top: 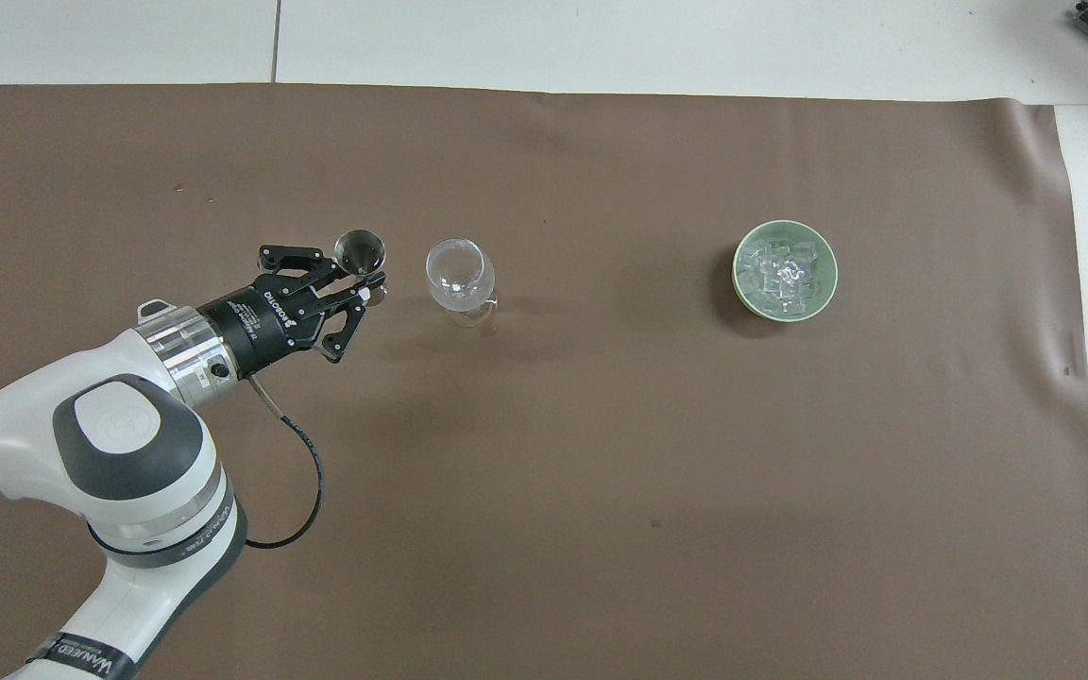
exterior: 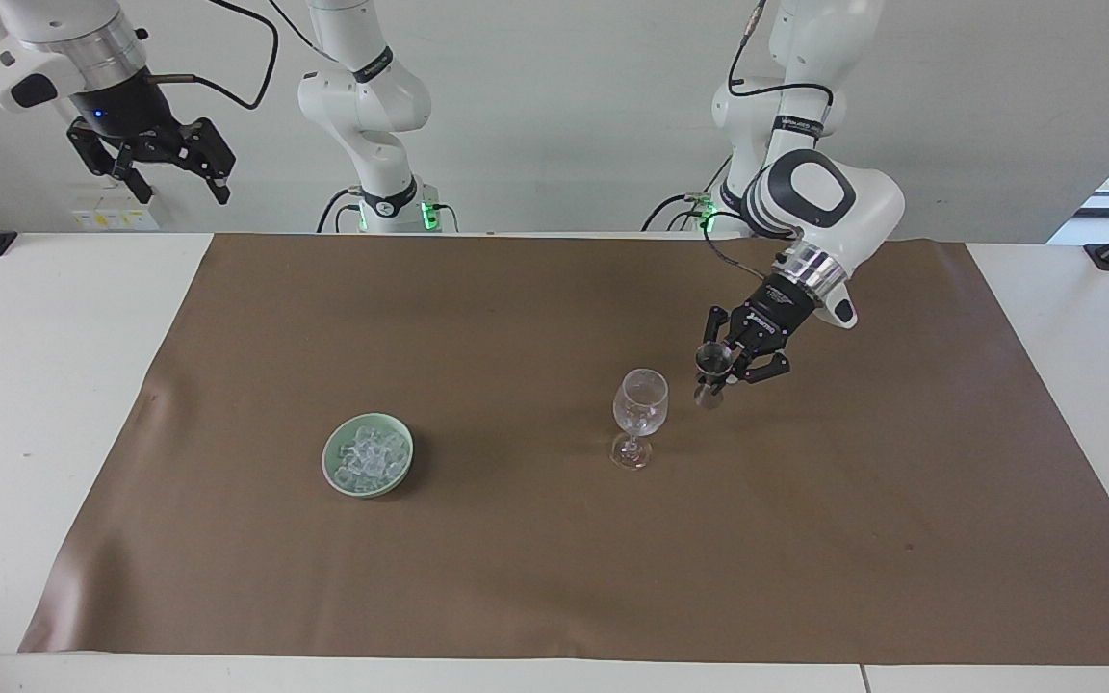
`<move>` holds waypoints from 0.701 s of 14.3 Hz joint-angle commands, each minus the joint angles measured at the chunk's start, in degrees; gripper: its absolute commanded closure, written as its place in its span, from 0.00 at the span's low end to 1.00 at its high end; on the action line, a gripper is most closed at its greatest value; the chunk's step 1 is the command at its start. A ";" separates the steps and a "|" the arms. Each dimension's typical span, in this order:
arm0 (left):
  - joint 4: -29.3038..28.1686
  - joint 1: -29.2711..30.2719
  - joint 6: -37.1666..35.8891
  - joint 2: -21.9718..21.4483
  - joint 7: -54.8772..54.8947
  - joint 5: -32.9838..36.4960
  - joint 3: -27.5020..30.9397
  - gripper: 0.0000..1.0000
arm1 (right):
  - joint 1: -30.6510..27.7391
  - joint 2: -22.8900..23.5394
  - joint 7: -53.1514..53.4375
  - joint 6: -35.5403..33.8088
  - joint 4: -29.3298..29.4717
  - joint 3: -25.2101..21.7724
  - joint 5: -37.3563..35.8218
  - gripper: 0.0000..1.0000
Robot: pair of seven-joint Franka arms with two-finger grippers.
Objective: Pour wine and add ice with both arms
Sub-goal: 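Carry the silver cup with the left gripper to the wine glass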
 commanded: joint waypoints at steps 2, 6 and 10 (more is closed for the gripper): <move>2.17 -2.41 3.53 1.26 -1.42 0.15 0.52 1.00 | -0.31 -1.52 0.75 0.64 -1.82 0.22 0.67 0.00; 2.43 -2.50 4.94 1.96 -1.42 2.70 0.52 1.00 | -0.22 -1.44 0.75 0.64 -1.82 0.13 0.67 0.00; 2.43 -3.73 7.05 2.14 -1.51 2.70 0.52 1.00 | -0.31 -1.52 0.75 0.64 -1.82 0.13 0.67 0.00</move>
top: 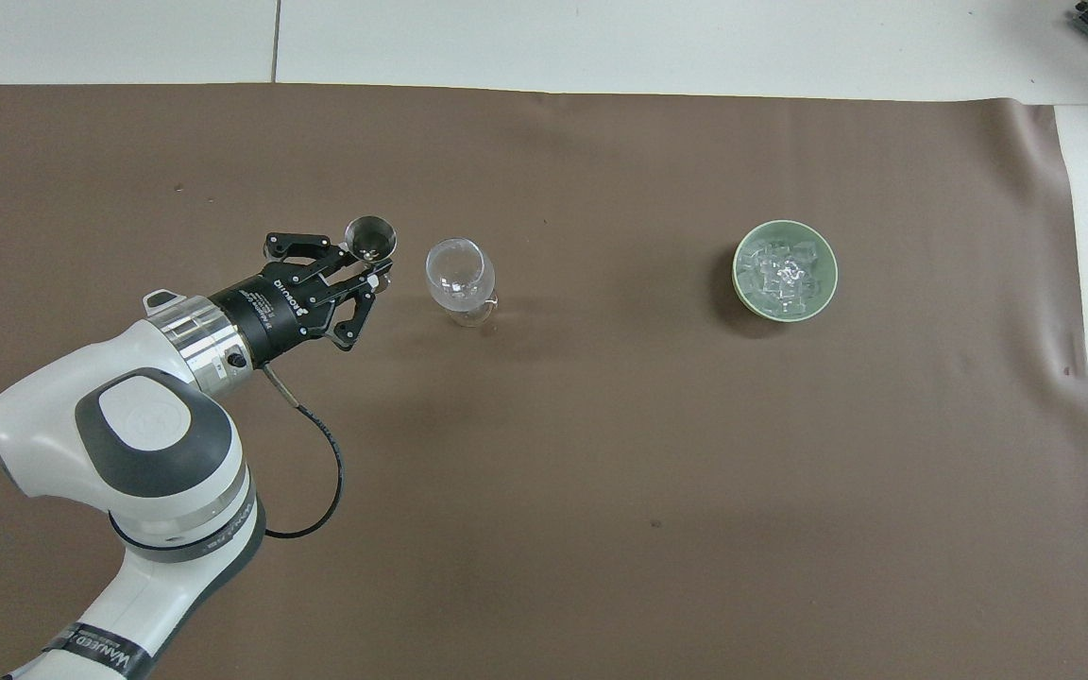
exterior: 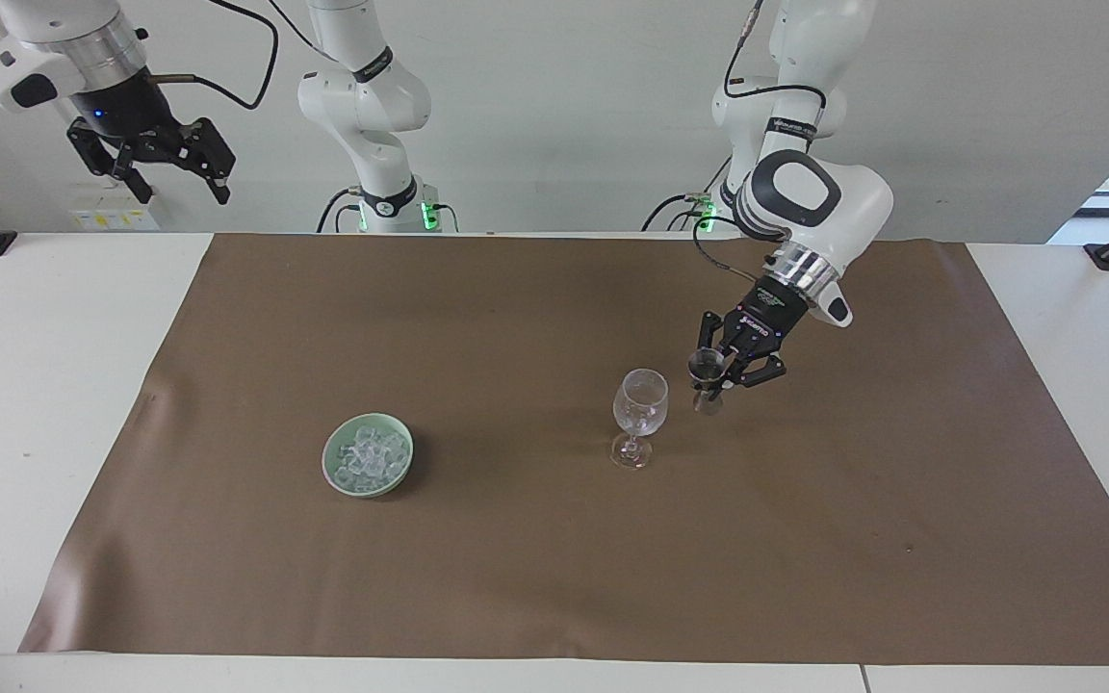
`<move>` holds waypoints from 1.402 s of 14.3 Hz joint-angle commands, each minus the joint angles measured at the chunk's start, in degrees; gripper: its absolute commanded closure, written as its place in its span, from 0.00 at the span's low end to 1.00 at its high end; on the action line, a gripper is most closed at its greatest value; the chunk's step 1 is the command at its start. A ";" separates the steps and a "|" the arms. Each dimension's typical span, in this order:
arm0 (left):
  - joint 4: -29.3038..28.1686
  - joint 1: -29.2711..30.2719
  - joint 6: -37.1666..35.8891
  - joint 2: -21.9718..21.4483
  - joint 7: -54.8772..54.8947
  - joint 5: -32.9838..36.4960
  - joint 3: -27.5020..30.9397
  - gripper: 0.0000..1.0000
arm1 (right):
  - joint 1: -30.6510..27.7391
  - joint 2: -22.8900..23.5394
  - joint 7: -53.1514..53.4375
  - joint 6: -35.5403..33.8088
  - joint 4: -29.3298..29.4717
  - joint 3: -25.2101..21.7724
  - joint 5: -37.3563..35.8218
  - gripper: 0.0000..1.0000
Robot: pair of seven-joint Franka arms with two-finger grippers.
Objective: Pour wine and add ice with both arms
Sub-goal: 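Carry the silver cup with the left gripper to the wine glass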
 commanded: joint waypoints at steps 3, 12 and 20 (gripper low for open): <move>1.13 -2.36 3.54 0.70 -1.18 0.83 0.65 1.00 | -0.31 -1.44 0.75 0.64 -1.82 0.13 0.67 0.00; 1.48 -4.39 6.09 1.58 -1.18 6.36 0.65 1.00 | -0.22 -1.52 0.75 0.64 -1.82 0.22 0.67 0.00; 1.83 -4.39 7.14 1.84 -1.18 10.41 0.74 1.00 | -0.22 -1.52 0.75 0.64 -1.82 0.22 0.67 0.00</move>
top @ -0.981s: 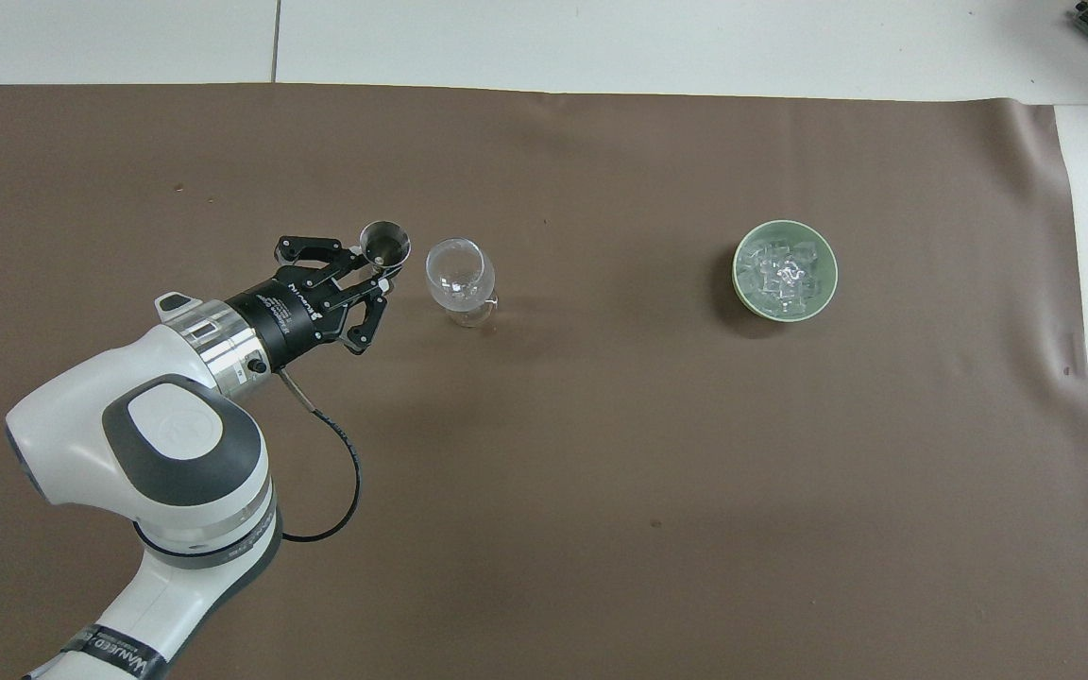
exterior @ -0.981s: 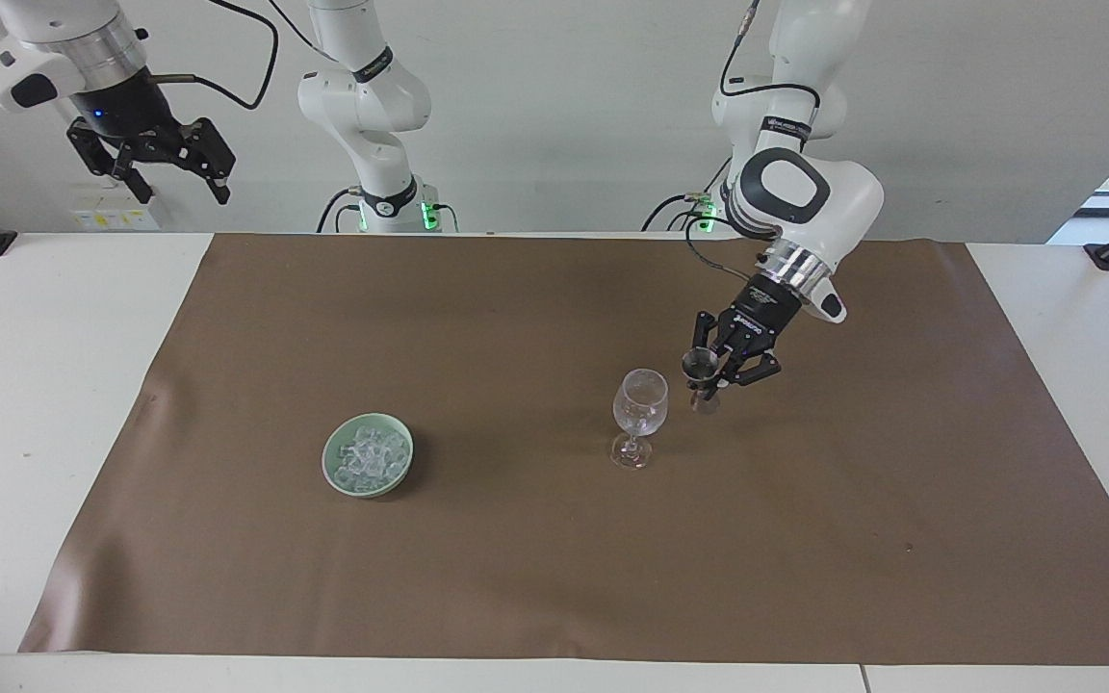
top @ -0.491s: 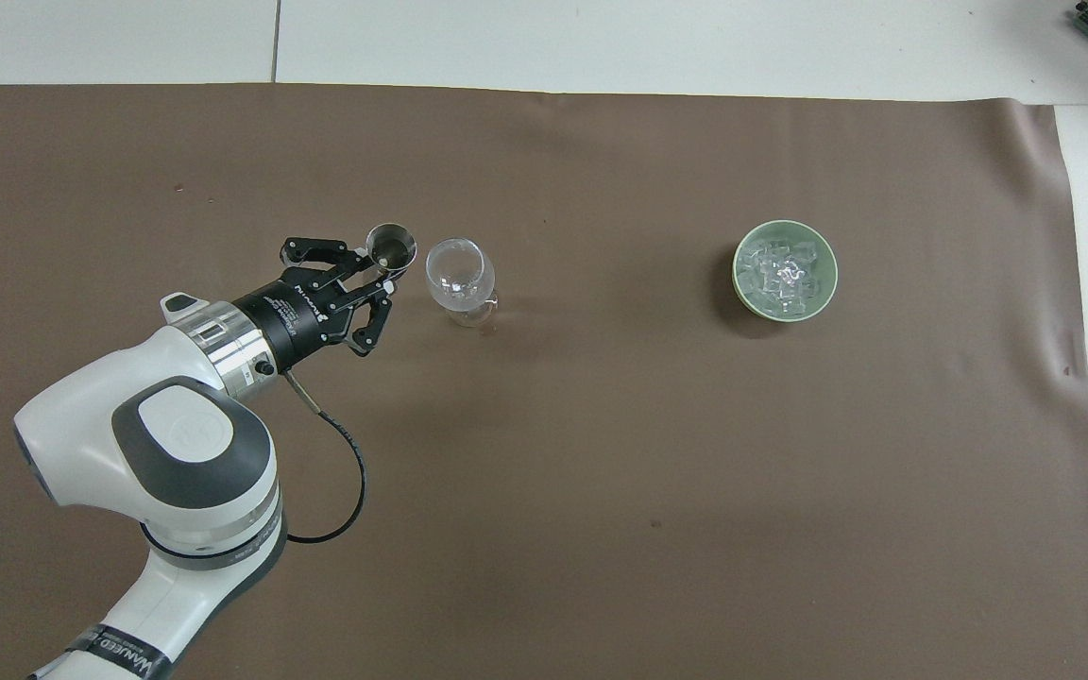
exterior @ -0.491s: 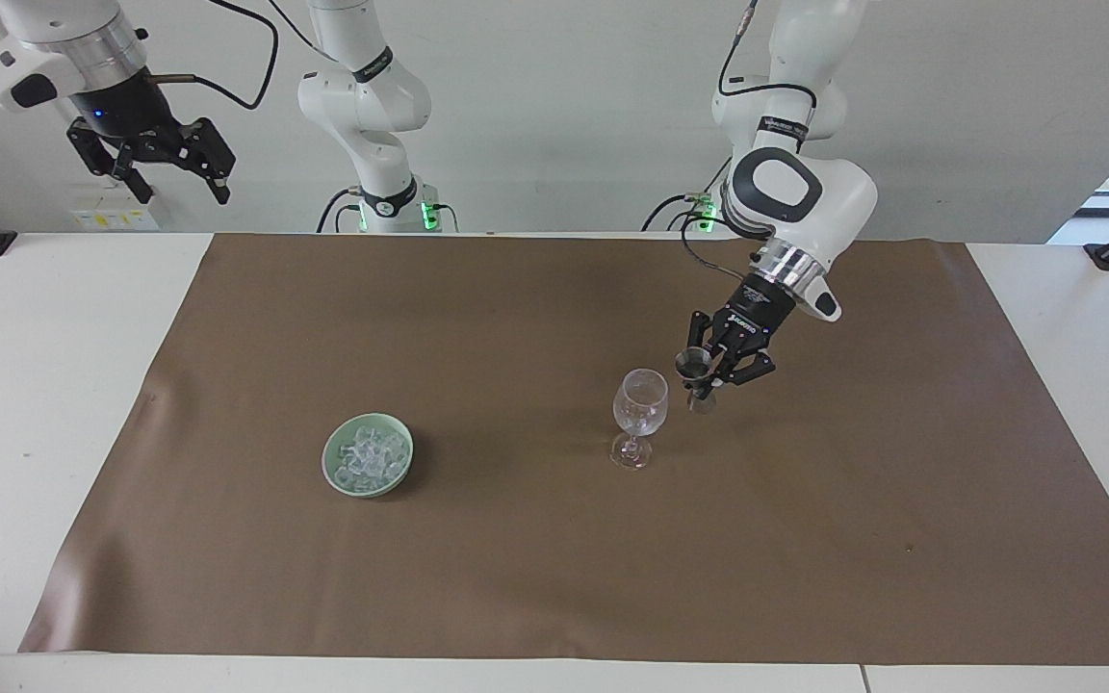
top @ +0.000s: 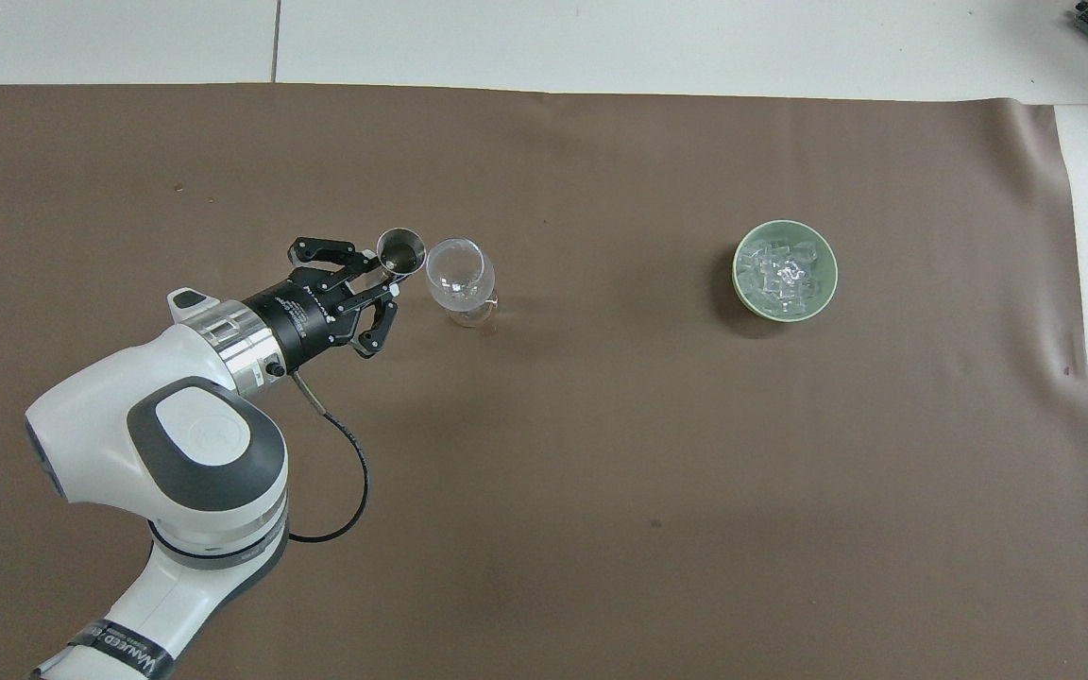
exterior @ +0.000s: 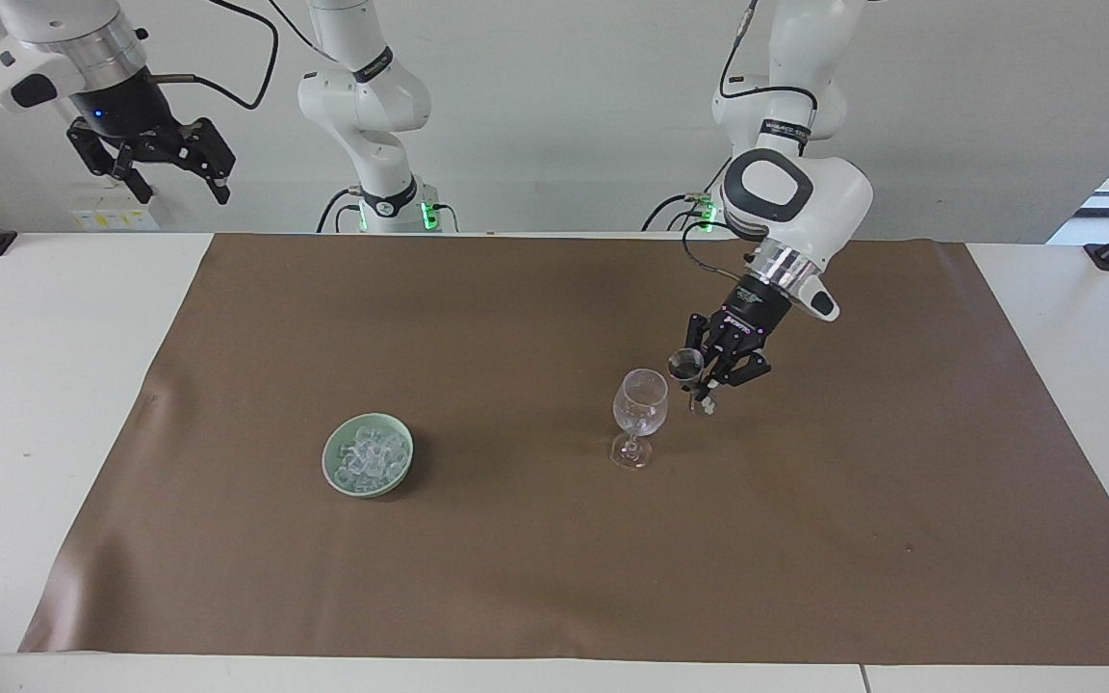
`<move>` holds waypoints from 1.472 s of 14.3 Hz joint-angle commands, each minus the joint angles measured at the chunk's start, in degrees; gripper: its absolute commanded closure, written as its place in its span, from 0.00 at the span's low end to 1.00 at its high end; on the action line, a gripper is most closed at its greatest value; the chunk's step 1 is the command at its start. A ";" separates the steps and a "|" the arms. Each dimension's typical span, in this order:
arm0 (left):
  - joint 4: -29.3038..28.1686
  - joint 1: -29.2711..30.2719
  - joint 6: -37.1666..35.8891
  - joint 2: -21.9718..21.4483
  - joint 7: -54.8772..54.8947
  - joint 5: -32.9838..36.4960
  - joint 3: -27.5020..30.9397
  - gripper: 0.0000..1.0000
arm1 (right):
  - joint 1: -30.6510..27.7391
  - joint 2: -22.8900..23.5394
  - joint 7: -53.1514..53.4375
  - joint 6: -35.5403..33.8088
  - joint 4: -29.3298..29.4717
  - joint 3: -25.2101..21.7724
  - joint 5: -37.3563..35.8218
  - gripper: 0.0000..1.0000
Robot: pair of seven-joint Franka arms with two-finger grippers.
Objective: Pour wine and add ice with both arms
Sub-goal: 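Carry the silver cup with the left gripper to the wine glass, then tilt the silver cup over the wine glass with the left gripper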
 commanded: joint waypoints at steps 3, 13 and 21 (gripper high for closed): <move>2.14 -2.35 4.99 1.57 -1.14 1.67 0.61 1.00 | -0.31 -1.44 0.75 0.64 -1.82 0.13 0.67 0.00; 4.26 -3.15 8.68 3.51 -0.70 4.48 0.52 1.00 | -0.22 -1.52 0.75 0.64 -1.82 0.13 0.67 0.00; 3.64 -4.64 10.35 3.51 5.18 4.57 0.52 1.00 | -0.31 -1.52 0.75 0.64 -1.82 0.13 0.67 0.00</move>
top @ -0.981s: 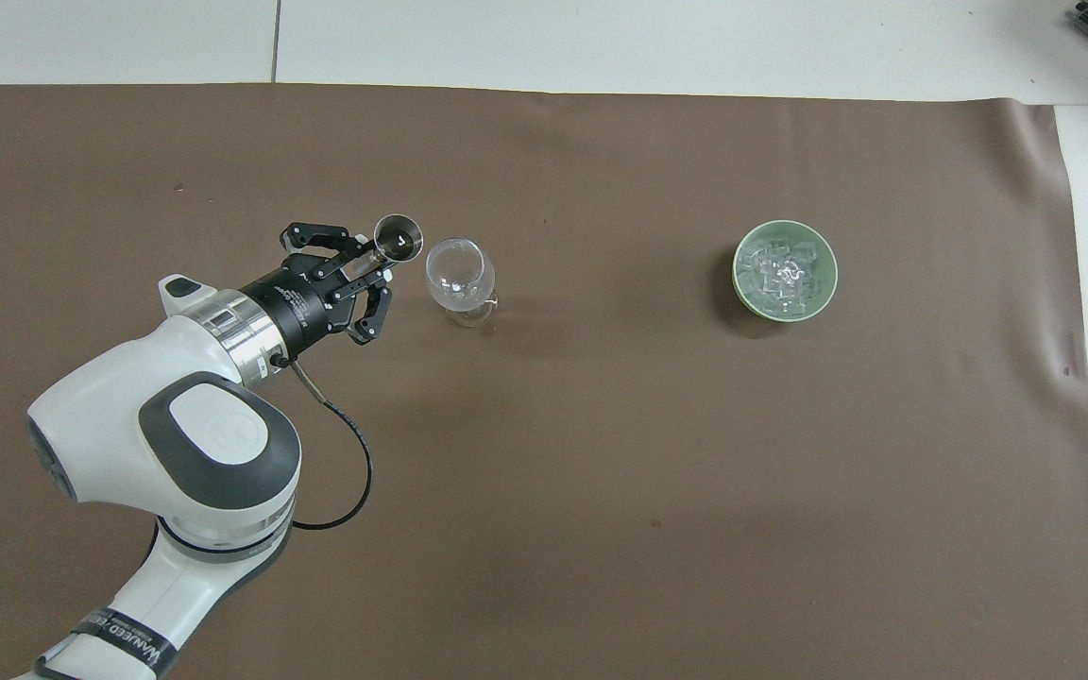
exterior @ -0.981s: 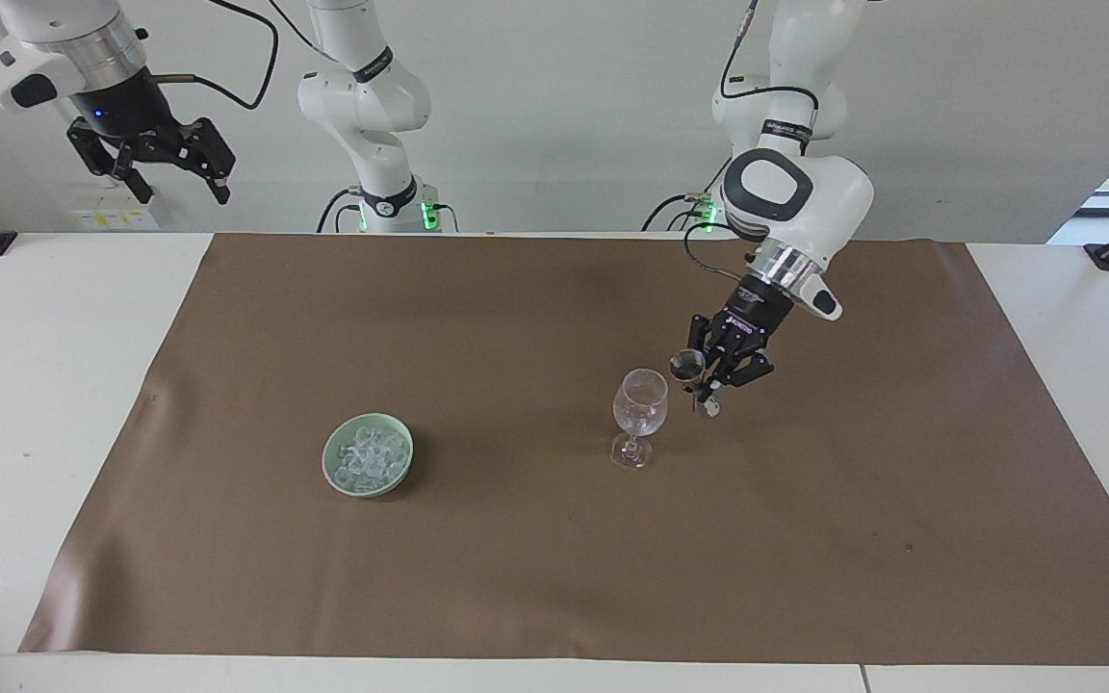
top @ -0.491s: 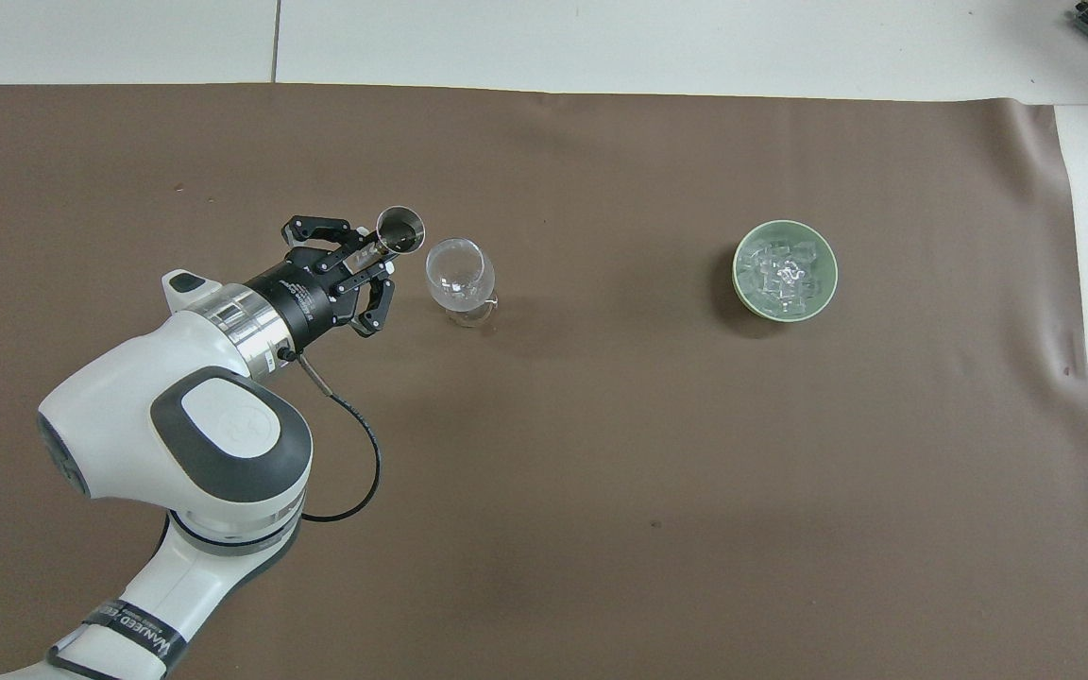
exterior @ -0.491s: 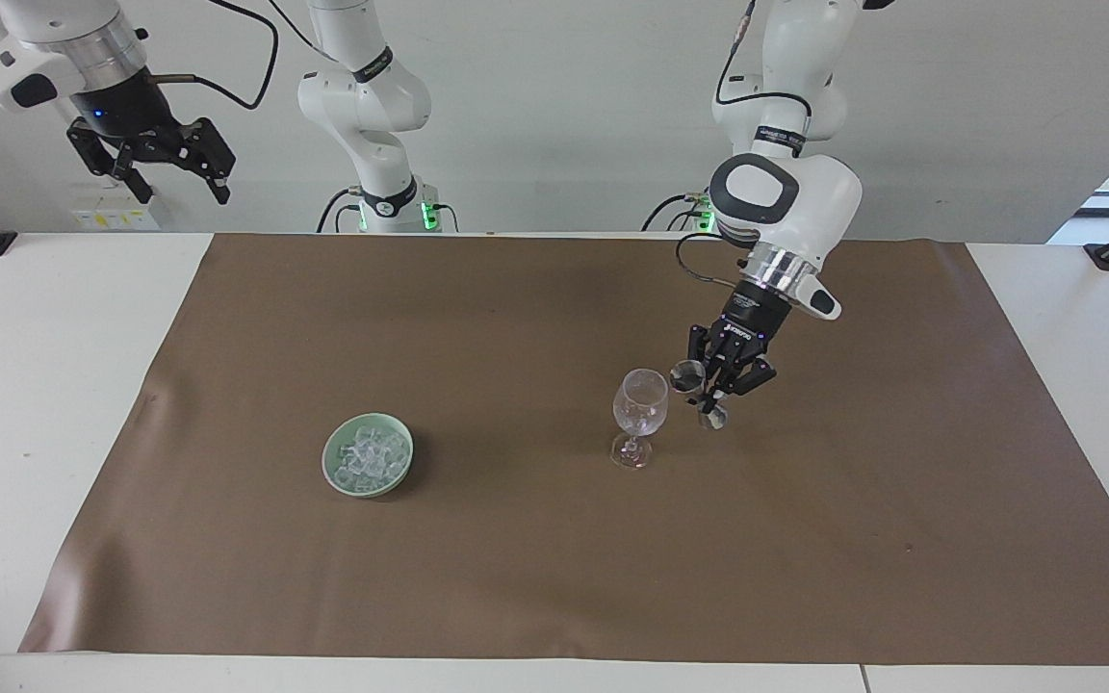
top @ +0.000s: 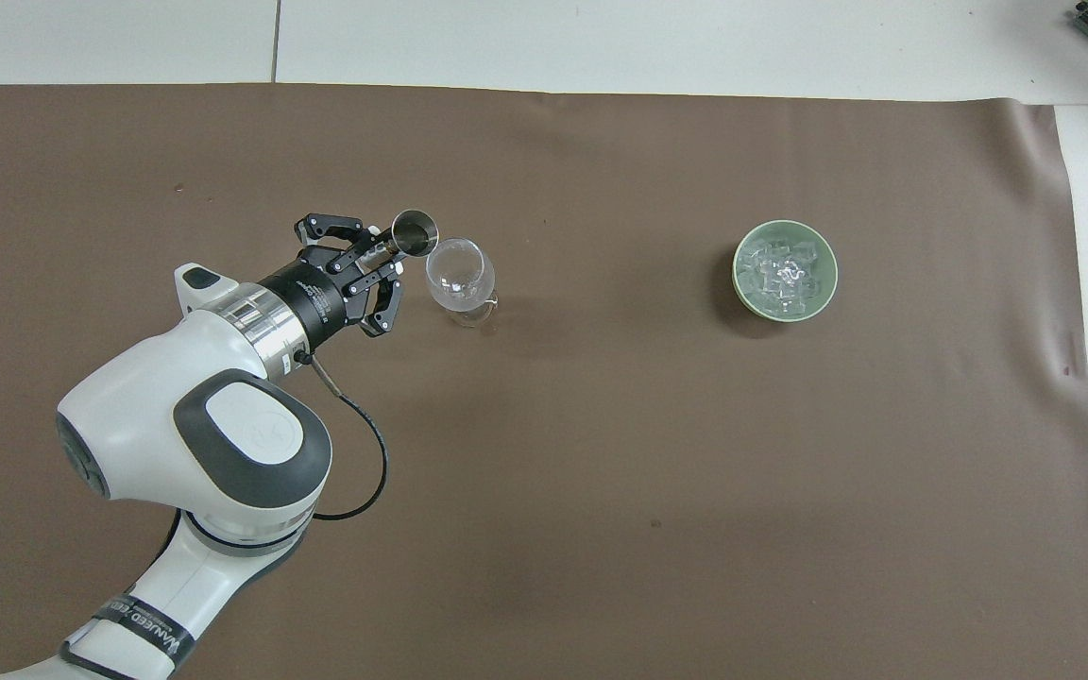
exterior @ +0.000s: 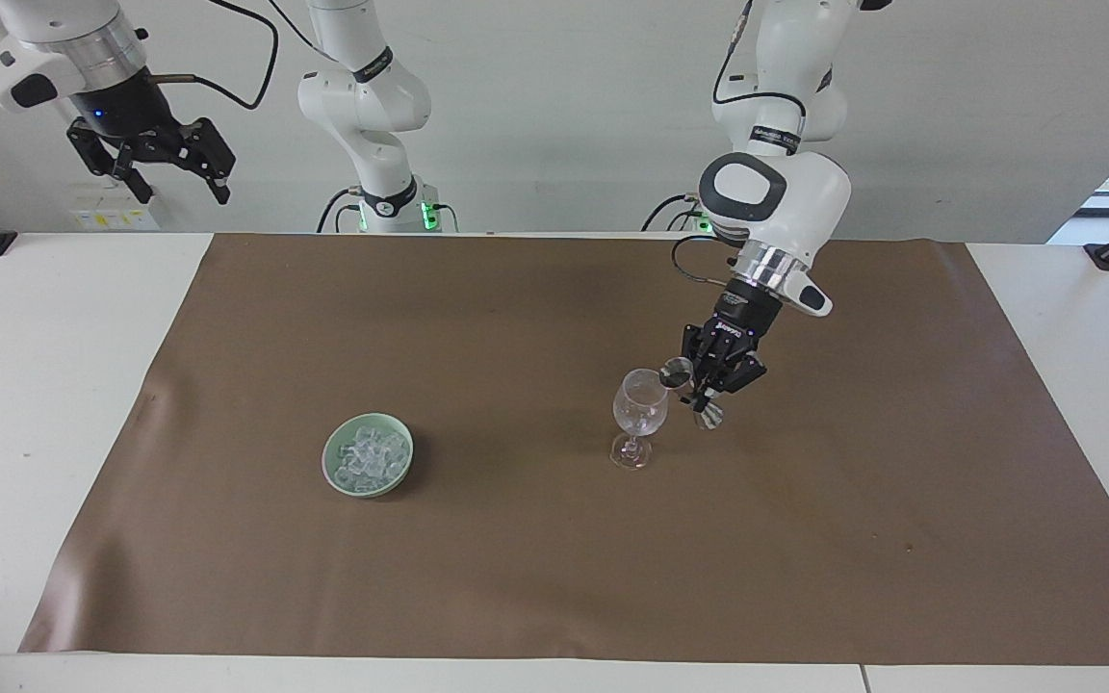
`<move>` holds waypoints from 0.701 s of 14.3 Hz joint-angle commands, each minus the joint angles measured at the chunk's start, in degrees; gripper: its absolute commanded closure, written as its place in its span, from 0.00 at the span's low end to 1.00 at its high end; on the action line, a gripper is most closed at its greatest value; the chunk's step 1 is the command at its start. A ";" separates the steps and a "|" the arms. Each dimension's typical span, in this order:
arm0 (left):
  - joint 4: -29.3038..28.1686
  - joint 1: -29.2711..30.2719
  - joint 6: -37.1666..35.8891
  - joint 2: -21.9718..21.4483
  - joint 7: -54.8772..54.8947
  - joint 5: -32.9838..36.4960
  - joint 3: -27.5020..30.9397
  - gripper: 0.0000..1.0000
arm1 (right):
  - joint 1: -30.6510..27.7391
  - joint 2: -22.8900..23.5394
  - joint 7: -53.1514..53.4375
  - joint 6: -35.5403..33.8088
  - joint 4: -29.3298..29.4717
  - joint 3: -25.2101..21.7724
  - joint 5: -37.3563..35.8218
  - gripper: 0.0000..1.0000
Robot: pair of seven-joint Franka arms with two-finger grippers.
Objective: Pour wine and add ice with both arms
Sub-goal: 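Tilt the silver cup over the wine glass with the left gripper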
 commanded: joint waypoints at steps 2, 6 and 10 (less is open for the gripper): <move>0.15 -1.28 1.63 0.34 2.55 0.73 0.68 1.00 | -0.22 -1.52 0.75 0.64 -1.82 0.22 0.67 0.00; -0.29 -1.55 1.72 0.16 5.81 0.73 0.68 1.00 | -0.22 -1.52 0.75 0.64 -1.82 0.22 0.67 0.00; -0.64 -1.72 2.25 -0.19 9.06 0.73 0.51 1.00 | -0.22 -1.52 0.75 0.64 -1.82 0.13 0.67 0.00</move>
